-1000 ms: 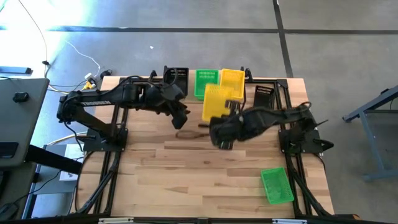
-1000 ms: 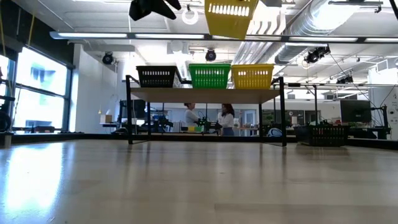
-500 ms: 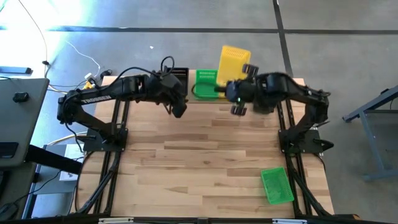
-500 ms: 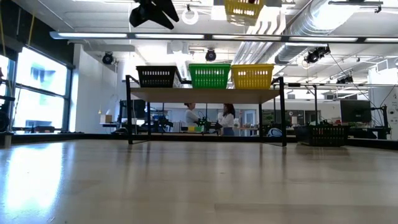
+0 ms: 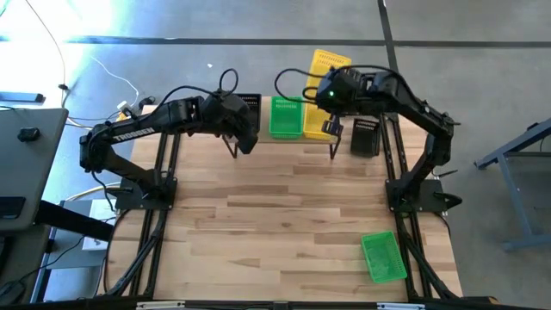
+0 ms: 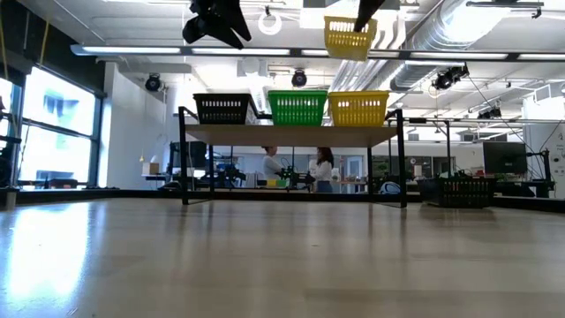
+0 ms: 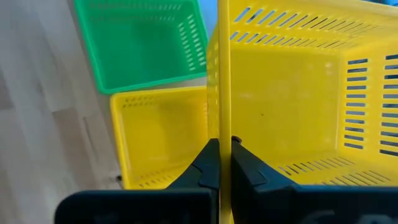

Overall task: Stack baskets on shelf by color
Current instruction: Stack the yellow bin on top of the other yellow bins on the shelf

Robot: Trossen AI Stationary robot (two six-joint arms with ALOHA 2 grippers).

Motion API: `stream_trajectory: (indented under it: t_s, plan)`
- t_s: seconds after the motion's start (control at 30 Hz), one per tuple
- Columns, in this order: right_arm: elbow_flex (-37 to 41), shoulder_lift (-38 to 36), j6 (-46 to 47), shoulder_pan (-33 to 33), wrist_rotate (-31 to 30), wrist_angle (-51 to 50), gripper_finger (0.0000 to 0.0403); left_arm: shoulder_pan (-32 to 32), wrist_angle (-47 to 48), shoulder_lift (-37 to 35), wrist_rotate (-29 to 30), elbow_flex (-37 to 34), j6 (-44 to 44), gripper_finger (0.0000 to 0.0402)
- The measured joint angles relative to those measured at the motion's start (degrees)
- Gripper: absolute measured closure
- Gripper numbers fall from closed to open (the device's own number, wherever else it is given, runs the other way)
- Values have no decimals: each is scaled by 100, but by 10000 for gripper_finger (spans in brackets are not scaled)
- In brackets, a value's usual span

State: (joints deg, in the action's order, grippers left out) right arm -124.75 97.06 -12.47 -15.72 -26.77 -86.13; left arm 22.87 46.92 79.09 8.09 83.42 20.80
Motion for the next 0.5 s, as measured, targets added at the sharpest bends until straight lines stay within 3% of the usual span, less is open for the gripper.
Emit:
stream_trajectory:
  t_s: [0.27,0.4,0.5]
  plan:
    - [0,-153,631,-196,586,-115,403,164,0,2,2,0,0,282]
    - [5,-373,1019,26,552,-207,403,192,0,2,3,0,0,282]
    - [470,-713,1236,224,324,58,403,192,0,4,2,0,0,282]
